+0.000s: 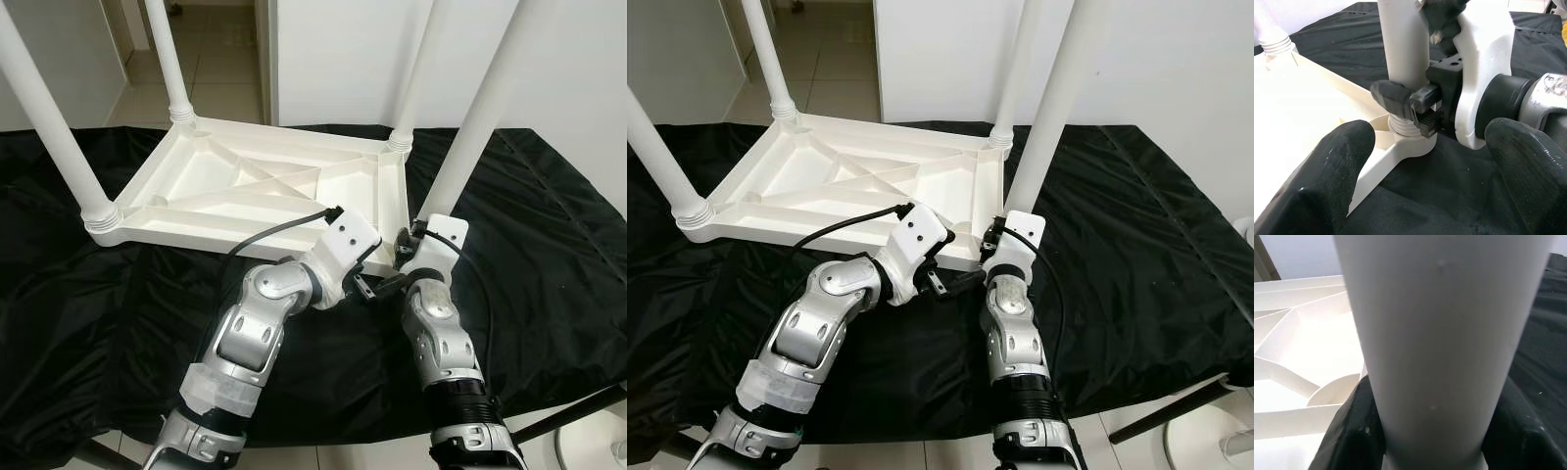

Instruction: Building children table

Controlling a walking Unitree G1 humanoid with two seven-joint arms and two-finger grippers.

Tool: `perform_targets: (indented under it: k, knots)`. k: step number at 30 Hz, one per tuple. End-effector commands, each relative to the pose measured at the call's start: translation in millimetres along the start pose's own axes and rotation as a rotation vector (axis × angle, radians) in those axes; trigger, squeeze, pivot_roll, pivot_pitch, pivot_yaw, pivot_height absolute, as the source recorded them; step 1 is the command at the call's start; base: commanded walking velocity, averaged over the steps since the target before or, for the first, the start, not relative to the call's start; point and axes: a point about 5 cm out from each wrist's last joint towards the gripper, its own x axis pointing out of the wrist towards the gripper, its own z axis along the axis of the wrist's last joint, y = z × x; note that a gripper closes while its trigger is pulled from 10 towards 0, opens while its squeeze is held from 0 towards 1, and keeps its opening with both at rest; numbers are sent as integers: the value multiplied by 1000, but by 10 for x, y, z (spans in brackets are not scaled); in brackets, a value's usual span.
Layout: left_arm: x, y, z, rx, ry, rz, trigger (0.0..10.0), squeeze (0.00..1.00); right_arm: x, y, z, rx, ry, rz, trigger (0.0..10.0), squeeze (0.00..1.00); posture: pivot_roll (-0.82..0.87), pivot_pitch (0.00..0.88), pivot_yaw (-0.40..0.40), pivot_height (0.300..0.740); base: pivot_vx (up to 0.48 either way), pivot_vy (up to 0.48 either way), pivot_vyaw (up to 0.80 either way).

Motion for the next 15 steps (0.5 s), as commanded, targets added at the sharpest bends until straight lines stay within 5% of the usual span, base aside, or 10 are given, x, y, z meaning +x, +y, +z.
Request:
perform_targets:
  k: [1,10,11,12,15]
  knots:
    - [-10,64,-23,-5,14,130,10000,0,-2,-5,138,41,-68,24,10000,1000,-49,4,-17,740,0,0,0]
    - [-22,47,-29,-10,15,133,10000,0,-56,-101,154,-9,-73,157,10000,1000,-46,10,-27,740,0,0,0]
    - [-29,43,-32,-11,15,133,10000,0,-61,-138,154,-26,-71,189,10000,412,-46,14,-30,740,0,0,0]
    - [-35,38,-37,-12,16,135,10000,0,-65,-170,154,-36,-69,230,10000,0,-45,14,-34,740,0,0,0]
    - [-40,36,-40,-13,17,135,10000,0,-68,-189,154,-42,-67,257,10000,0,-45,14,-34,740,0,0,0]
